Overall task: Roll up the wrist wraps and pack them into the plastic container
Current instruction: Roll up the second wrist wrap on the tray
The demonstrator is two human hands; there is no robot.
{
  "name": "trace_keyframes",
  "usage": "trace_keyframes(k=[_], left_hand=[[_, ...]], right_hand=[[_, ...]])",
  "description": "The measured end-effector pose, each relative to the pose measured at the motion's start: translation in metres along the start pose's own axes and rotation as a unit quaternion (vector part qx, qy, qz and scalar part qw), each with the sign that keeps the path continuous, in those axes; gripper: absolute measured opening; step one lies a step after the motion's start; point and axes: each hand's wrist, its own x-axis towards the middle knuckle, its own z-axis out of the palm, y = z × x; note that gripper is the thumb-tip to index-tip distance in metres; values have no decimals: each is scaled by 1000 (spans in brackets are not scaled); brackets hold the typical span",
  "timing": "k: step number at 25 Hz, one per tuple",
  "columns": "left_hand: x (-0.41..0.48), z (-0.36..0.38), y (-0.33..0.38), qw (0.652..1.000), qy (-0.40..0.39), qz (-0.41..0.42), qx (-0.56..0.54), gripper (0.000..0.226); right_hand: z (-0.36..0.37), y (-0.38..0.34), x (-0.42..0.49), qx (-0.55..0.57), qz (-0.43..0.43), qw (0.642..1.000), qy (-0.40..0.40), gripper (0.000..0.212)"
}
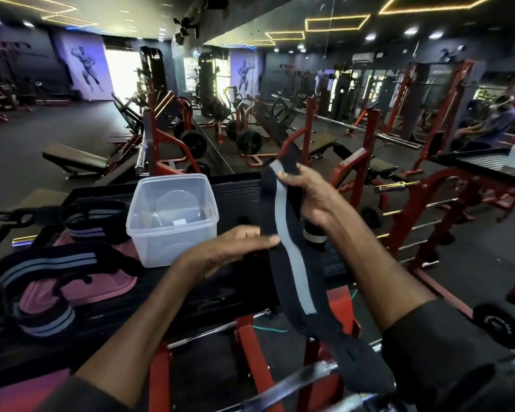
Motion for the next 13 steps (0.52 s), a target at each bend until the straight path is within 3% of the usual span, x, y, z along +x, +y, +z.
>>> trace_keyframes(k=[3,7,10,13], left_hand=[[13,-26,-44,994,-26,-77,67,19],[40,-40,-65,986,77,-80,-126,46],[60,-30,-57,973,97,-68,-197,44],[82,-20,-50,946,169,-20,-277,40]], right_hand=[[-11,51,-9,4,42,999,6,42],[-19,84,-20,19,56,998,8,37],[-25,93,-19,23,62,998,-19,51],[-32,100,-19,-11,75,996,-47,50]])
